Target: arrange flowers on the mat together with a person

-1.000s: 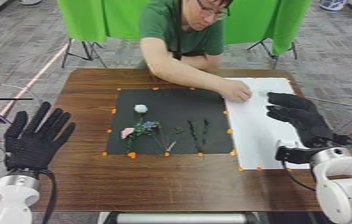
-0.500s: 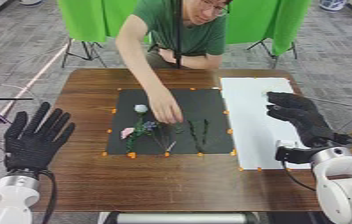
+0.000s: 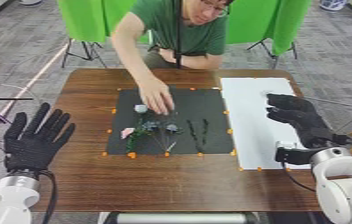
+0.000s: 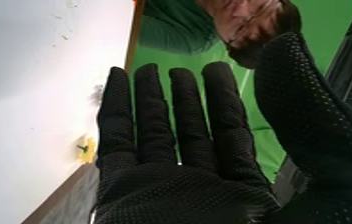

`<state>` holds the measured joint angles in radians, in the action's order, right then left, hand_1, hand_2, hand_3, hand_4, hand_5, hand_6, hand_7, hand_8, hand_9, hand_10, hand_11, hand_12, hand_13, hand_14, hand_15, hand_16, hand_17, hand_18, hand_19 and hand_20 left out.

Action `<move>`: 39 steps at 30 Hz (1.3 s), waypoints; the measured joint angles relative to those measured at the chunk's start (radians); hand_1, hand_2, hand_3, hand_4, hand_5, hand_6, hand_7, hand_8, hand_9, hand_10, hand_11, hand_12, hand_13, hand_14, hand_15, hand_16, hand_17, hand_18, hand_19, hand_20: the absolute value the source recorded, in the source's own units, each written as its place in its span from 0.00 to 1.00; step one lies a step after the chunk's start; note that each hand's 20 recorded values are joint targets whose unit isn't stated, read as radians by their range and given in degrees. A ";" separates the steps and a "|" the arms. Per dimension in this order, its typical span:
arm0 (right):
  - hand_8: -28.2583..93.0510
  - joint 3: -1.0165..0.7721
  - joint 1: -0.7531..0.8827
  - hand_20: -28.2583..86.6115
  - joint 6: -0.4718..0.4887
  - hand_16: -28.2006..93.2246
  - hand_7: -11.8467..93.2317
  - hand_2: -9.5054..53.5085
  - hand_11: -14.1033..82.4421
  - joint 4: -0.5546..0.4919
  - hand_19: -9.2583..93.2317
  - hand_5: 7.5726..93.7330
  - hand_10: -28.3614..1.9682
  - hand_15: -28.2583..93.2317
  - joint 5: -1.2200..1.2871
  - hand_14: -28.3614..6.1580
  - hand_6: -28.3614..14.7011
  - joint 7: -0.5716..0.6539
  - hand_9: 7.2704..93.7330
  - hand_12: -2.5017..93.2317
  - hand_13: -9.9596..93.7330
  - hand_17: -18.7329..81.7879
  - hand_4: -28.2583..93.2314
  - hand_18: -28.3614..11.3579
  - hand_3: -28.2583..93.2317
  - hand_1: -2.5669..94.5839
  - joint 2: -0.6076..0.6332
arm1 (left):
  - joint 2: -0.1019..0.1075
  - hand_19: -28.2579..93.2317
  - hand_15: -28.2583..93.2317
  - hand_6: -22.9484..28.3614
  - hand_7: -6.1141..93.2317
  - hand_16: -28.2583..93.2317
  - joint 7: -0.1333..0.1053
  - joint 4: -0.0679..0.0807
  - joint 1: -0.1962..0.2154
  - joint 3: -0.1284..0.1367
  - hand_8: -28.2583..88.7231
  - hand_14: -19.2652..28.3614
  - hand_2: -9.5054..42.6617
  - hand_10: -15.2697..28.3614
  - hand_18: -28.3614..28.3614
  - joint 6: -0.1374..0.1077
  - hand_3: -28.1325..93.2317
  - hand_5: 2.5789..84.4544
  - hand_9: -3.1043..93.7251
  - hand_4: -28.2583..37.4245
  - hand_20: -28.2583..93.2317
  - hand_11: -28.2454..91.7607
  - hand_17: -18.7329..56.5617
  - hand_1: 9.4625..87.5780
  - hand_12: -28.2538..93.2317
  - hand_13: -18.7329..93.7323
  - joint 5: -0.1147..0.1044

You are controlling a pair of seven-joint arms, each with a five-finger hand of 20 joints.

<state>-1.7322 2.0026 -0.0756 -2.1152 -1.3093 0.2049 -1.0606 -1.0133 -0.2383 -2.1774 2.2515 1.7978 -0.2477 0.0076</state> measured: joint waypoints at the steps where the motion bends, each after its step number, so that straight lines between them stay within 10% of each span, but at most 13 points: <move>1: 0.11 -0.001 0.000 0.38 0.000 0.36 0.32 0.00 0.25 0.000 0.47 0.40 0.62 0.40 -0.001 0.57 0.63 0.000 0.41 0.17 0.44 0.36 0.00 0.38 0.91 0.44 0.000 | 0.000 0.52 0.49 0.56 0.15 0.17 -0.001 0.000 0.000 0.000 0.16 0.72 0.41 0.69 0.76 0.000 0.81 0.47 0.43 0.00 0.35 0.40 0.17 0.21 0.29 0.42 -0.001; 14: 0.11 -0.038 -0.006 0.36 0.003 0.32 0.32 0.00 0.24 0.011 0.44 0.40 0.63 0.36 -0.194 0.64 0.64 0.002 0.39 0.16 0.42 0.36 0.00 0.40 0.91 0.44 0.016 | -0.001 0.52 0.48 0.57 0.15 0.17 -0.002 0.000 0.004 0.000 0.16 0.72 0.41 0.69 0.76 0.002 0.81 0.47 0.43 0.00 0.35 0.40 0.18 0.20 0.29 0.42 -0.007; 18: 0.11 -0.018 -0.039 0.36 -0.002 0.31 0.32 0.00 0.24 0.051 0.43 0.37 0.62 0.36 -0.356 0.63 0.63 0.002 0.36 0.16 0.41 0.37 0.00 0.41 0.91 0.44 0.049 | 0.000 0.52 0.48 0.57 0.15 0.17 0.010 0.000 0.002 -0.001 0.16 0.72 0.41 0.69 0.76 -0.001 0.81 0.47 0.42 0.00 0.35 0.40 0.17 0.20 0.29 0.42 0.027; 22: 0.11 0.033 -0.103 0.35 -0.014 0.30 0.31 0.00 0.25 0.121 0.43 0.33 0.61 0.38 -0.539 0.61 0.62 0.025 0.31 0.14 0.39 0.37 0.00 0.42 0.91 0.44 0.094 | 0.000 0.52 0.48 0.57 0.15 0.17 0.027 0.000 -0.002 -0.002 0.16 0.72 0.41 0.69 0.76 -0.001 0.81 0.47 0.42 0.00 0.35 0.40 0.17 0.20 0.29 0.42 0.083; 39: 0.11 0.447 -0.573 0.35 0.047 0.25 0.33 0.00 0.26 0.580 0.55 0.33 0.62 0.42 -0.858 0.59 0.62 0.222 0.30 0.13 0.38 0.39 0.00 0.41 0.90 0.46 0.225 | 0.001 0.52 0.48 0.57 0.15 0.17 0.055 0.015 -0.033 -0.062 0.17 0.72 0.42 0.69 0.76 -0.005 0.80 0.47 0.42 0.00 0.35 0.40 0.17 0.21 0.29 0.41 0.084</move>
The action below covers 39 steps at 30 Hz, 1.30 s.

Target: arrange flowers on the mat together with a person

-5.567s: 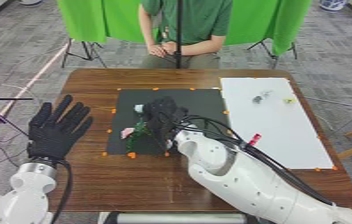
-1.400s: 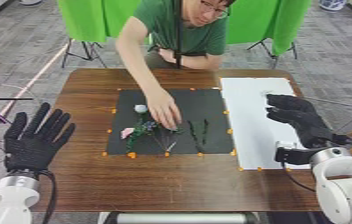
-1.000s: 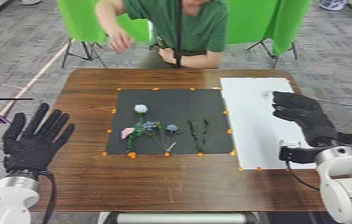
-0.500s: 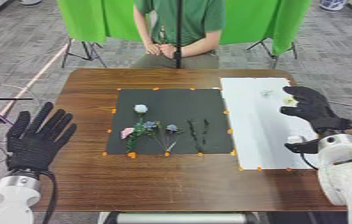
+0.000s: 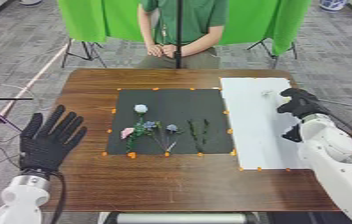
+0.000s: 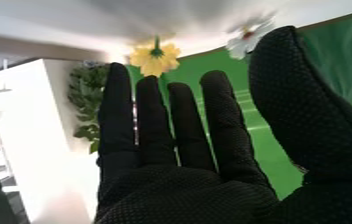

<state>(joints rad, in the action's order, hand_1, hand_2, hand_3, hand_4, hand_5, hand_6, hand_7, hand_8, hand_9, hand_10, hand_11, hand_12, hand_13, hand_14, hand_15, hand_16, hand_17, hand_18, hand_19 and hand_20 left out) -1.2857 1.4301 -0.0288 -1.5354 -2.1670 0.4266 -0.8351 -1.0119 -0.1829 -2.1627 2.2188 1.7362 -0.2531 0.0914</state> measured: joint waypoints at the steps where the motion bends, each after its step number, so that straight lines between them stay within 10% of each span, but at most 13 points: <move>1: 0.11 0.004 -0.014 0.35 0.000 0.25 0.33 0.00 0.26 0.009 0.55 0.33 0.62 0.43 -0.001 0.59 0.62 0.001 0.30 0.13 0.38 0.39 0.00 0.40 0.90 0.46 0.001 | 0.000 0.52 0.48 0.57 0.15 0.17 0.002 0.001 -0.002 -0.005 0.17 0.72 0.42 0.69 0.76 0.000 0.80 0.47 0.42 0.00 0.35 0.40 0.17 0.21 0.29 0.41 0.001; 15: 0.09 0.143 -0.219 0.40 0.236 0.30 0.36 0.01 0.29 0.176 0.69 0.41 0.65 0.46 -0.002 0.60 0.69 0.075 0.42 0.15 0.51 0.45 0.00 0.36 0.86 0.57 0.028 | 0.000 0.52 0.48 0.57 0.15 0.17 0.017 0.011 -0.014 -0.019 0.17 0.73 0.42 0.69 0.76 0.000 0.80 0.47 0.42 0.00 0.35 0.40 0.17 0.21 0.29 0.41 0.003; 21: 0.21 0.143 -0.226 0.62 0.197 0.53 0.39 0.11 0.22 0.174 0.65 0.60 0.76 0.45 -0.020 0.75 0.78 0.076 0.72 0.37 0.70 0.49 0.06 0.44 0.40 0.80 0.034 | 0.000 0.52 0.49 0.57 0.15 0.17 0.018 0.014 -0.021 -0.026 0.16 0.73 0.42 0.69 0.76 0.001 0.80 0.46 0.42 0.00 0.35 0.40 0.17 0.21 0.29 0.41 0.005; 31: 0.19 0.157 -0.151 0.65 0.038 0.62 0.54 0.06 0.26 0.145 0.73 0.68 0.77 0.48 -0.106 0.80 0.78 0.017 0.85 0.50 0.77 0.50 0.00 0.37 0.65 0.72 0.040 | 0.000 0.52 0.49 0.57 0.15 0.17 0.018 0.018 -0.030 -0.030 0.16 0.73 0.42 0.69 0.76 0.001 0.80 0.46 0.42 0.00 0.35 0.40 0.17 0.21 0.29 0.41 0.005; 39: 0.18 0.085 0.042 0.63 -0.116 0.60 0.56 0.05 0.26 -0.125 0.73 0.67 0.77 0.49 -0.119 0.79 0.77 -0.140 0.84 0.48 0.75 0.50 0.00 0.35 0.73 0.66 0.099 | 0.000 0.52 0.49 0.57 0.15 0.17 0.018 0.016 -0.024 -0.023 0.16 0.73 0.42 0.69 0.76 0.003 0.80 0.47 0.42 0.00 0.35 0.40 0.17 0.21 0.29 0.41 0.005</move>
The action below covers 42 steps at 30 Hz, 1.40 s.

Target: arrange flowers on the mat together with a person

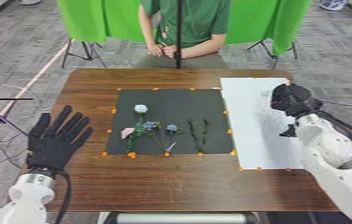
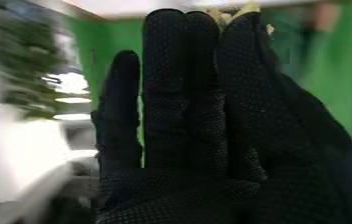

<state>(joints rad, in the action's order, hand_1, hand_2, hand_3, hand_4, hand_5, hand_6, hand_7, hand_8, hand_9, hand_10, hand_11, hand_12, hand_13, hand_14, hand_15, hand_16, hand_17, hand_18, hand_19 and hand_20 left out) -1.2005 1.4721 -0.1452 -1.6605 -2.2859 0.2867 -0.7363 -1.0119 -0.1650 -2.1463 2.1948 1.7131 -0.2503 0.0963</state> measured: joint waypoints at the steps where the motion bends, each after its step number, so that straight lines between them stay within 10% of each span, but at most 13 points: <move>1: 0.18 0.016 0.004 0.63 -0.014 0.60 0.56 0.05 0.25 -0.033 0.73 0.67 0.77 0.49 -0.002 0.79 0.77 -0.020 0.83 0.48 0.74 0.50 0.00 0.35 0.73 0.66 0.011 | 0.000 0.52 0.49 0.57 0.15 0.17 0.000 0.000 0.002 0.003 0.17 0.73 0.42 0.69 0.76 0.001 0.80 0.47 0.42 0.00 0.35 0.40 0.17 0.21 0.29 0.41 0.000; 9: 0.17 0.177 -0.087 0.62 -0.055 0.60 0.56 0.04 0.25 -0.154 0.73 0.66 0.76 0.49 -0.032 0.79 0.77 -0.094 0.81 0.47 0.72 0.49 0.00 0.35 0.74 0.65 -0.066 | 0.001 0.52 0.49 0.57 0.15 0.17 -0.006 -0.001 0.006 0.015 0.16 0.73 0.42 0.69 0.76 0.002 0.81 0.47 0.42 0.00 0.35 0.40 0.17 0.21 0.29 0.41 0.000; 23: 0.17 0.278 -0.099 0.62 -0.012 0.60 0.56 0.03 0.25 -0.138 0.74 0.67 0.73 0.51 -0.003 0.76 0.76 -0.022 0.79 0.45 0.70 0.48 0.00 0.34 0.76 0.64 -0.195 | 0.002 0.51 0.48 0.57 0.14 0.17 0.018 0.001 -0.001 0.033 0.17 0.72 0.42 0.69 0.76 0.034 0.80 0.46 0.41 0.00 0.35 0.39 0.17 0.21 0.29 0.41 0.036; 42: 0.16 0.358 -0.104 0.58 0.018 0.57 0.46 0.00 0.32 -0.066 0.75 0.62 0.67 0.54 -0.031 0.75 0.71 0.022 0.67 0.30 0.66 0.47 0.00 0.32 0.78 0.64 -0.251 | 0.004 0.51 0.48 0.57 0.15 0.17 0.017 0.001 0.002 0.039 0.17 0.73 0.43 0.69 0.76 0.034 0.80 0.46 0.41 0.00 0.35 0.40 0.17 0.22 0.30 0.41 0.028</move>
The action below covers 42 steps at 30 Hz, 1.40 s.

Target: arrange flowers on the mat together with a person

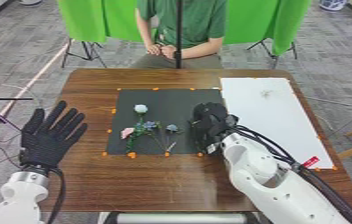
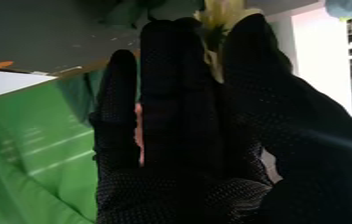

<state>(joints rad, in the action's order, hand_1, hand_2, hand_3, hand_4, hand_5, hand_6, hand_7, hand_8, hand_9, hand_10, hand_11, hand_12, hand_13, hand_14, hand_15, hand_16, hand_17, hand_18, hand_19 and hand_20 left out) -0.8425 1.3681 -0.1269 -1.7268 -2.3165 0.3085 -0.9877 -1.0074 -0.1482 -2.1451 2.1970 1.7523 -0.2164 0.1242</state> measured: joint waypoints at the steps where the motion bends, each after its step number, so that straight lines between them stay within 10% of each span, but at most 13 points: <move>1: 0.16 0.000 0.000 0.58 0.002 0.57 0.43 0.00 0.34 0.000 0.75 0.62 0.66 0.54 -0.001 0.75 0.70 0.001 0.65 0.26 0.65 0.47 0.00 0.32 0.78 0.64 0.000 | 0.000 0.51 0.48 0.57 0.15 0.17 0.000 0.000 0.000 0.000 0.17 0.73 0.43 0.69 0.76 0.000 0.80 0.46 0.41 0.00 0.35 0.40 0.17 0.22 0.30 0.41 -0.002; 15: 0.10 -0.013 0.017 0.55 0.027 0.44 0.32 0.00 0.27 -0.035 0.74 0.67 0.49 0.58 0.007 0.58 0.62 0.021 0.56 0.16 0.62 0.46 0.00 0.30 0.88 0.51 0.002 | 0.000 0.52 0.49 0.56 0.15 0.17 -0.010 -0.001 0.007 0.002 0.16 0.74 0.43 0.70 0.76 -0.005 0.80 0.46 0.41 0.00 0.35 0.40 0.17 0.22 0.29 0.41 -0.015; 34: 0.10 -0.262 0.164 0.43 0.006 0.36 0.33 0.04 0.25 -0.242 0.61 0.46 0.46 0.52 0.242 0.53 0.60 0.018 0.43 0.17 0.51 0.41 0.00 0.36 0.90 0.41 0.013 | -0.004 0.51 0.49 0.57 0.14 0.17 -0.035 -0.011 0.036 0.017 0.17 0.73 0.42 0.70 0.76 -0.009 0.80 0.46 0.41 0.00 0.35 0.39 0.17 0.21 0.29 0.41 -0.032; 42: 0.10 -0.480 0.291 0.37 0.002 0.34 0.33 0.13 0.24 -0.306 0.51 0.43 0.46 0.44 0.657 0.53 0.59 -0.226 0.40 0.17 0.46 0.39 0.00 0.39 0.90 0.38 0.031 | -0.004 0.51 0.48 0.65 0.11 0.17 -0.047 -0.014 0.041 0.029 0.17 0.72 0.42 0.71 0.76 -0.002 0.80 0.46 0.41 0.00 0.35 0.39 0.17 0.20 0.29 0.41 -0.037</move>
<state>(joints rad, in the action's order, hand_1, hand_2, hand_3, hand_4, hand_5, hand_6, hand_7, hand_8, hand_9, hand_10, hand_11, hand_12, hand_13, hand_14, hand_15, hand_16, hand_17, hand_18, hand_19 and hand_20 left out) -1.3220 1.6588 -0.1249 -2.0333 -1.6593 0.0825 -0.9566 -1.0115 -0.1954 -2.1590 2.2380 1.7809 -0.2185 0.0867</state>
